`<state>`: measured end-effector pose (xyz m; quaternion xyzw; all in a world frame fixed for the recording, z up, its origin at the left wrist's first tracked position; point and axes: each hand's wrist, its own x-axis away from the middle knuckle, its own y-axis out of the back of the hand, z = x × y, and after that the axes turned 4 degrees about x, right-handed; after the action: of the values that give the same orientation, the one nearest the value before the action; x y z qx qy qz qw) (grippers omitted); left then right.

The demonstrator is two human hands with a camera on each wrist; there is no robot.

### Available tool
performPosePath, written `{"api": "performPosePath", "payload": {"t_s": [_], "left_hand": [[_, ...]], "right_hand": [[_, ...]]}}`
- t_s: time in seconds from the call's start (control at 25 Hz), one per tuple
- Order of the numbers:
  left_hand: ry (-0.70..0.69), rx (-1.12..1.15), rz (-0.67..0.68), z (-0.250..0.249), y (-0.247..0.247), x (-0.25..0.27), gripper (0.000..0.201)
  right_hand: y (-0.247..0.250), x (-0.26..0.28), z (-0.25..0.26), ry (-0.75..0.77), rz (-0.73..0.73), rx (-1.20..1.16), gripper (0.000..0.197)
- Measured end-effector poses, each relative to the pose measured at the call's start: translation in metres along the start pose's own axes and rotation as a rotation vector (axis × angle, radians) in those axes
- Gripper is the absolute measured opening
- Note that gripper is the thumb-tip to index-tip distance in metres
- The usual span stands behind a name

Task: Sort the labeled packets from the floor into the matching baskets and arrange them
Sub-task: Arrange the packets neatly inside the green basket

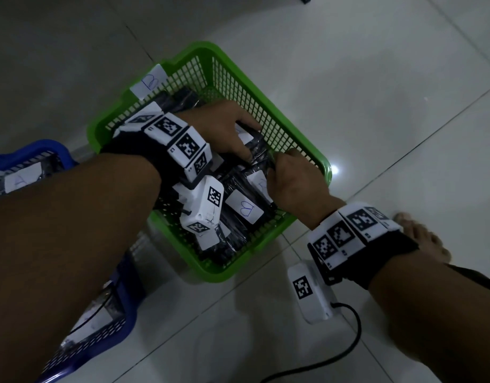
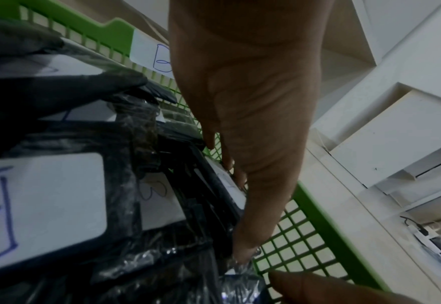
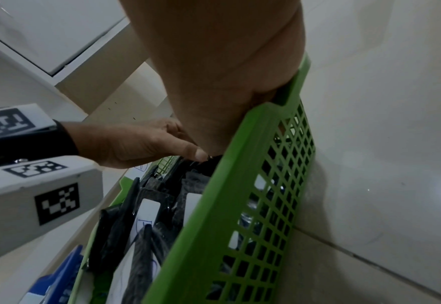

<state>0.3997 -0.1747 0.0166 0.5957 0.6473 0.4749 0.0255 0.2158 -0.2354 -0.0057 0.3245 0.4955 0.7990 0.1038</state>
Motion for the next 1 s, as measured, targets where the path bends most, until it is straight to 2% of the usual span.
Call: {"api": "performPosePath", "payload": {"t_s": [0.12, 0.28, 0.44, 0.56, 0.64, 0.76, 0.88, 1.0], "left_hand": [[0.003, -0.076, 0.015, 0.002, 0.003, -0.001, 0.081], [-0.082, -0.182, -0.098, 0.001, -0.006, -0.003, 0.078], [-0.195, -0.145, -0.185, 0.010, -0.010, 0.000, 0.080], [-0.211, -0.118, -0.256, 0.017, -0.013, 0.001, 0.083], [-0.237, -0.092, -0.276, 0.019, -0.014, 0.004, 0.086], [-0.269, -0.014, -0.308, 0.020, -0.014, 0.011, 0.075], [-0.258, 0.070, -0.402, 0.016, -0.013, 0.020, 0.050], [-0.216, 0.118, -0.407, 0.017, -0.017, 0.028, 0.032]], "right_hand": [[0.000, 0.001, 0.003, 0.018, 0.002, 0.019, 0.035], [-0.004, -0.001, 0.002, 0.016, -0.016, 0.039, 0.042], [-0.006, -0.001, 0.001, 0.019, -0.055, 0.054, 0.041], [-0.005, 0.003, 0.002, 0.033, -0.127, -0.006, 0.037], [-0.003, 0.004, 0.002, 0.050, -0.115, -0.032, 0.035], [0.001, -0.001, -0.001, -0.007, 0.000, -0.108, 0.028], [0.003, -0.007, -0.003, -0.081, 0.066, -0.213, 0.023], [0.000, -0.012, -0.005, -0.081, 0.153, -0.244, 0.016]]}}
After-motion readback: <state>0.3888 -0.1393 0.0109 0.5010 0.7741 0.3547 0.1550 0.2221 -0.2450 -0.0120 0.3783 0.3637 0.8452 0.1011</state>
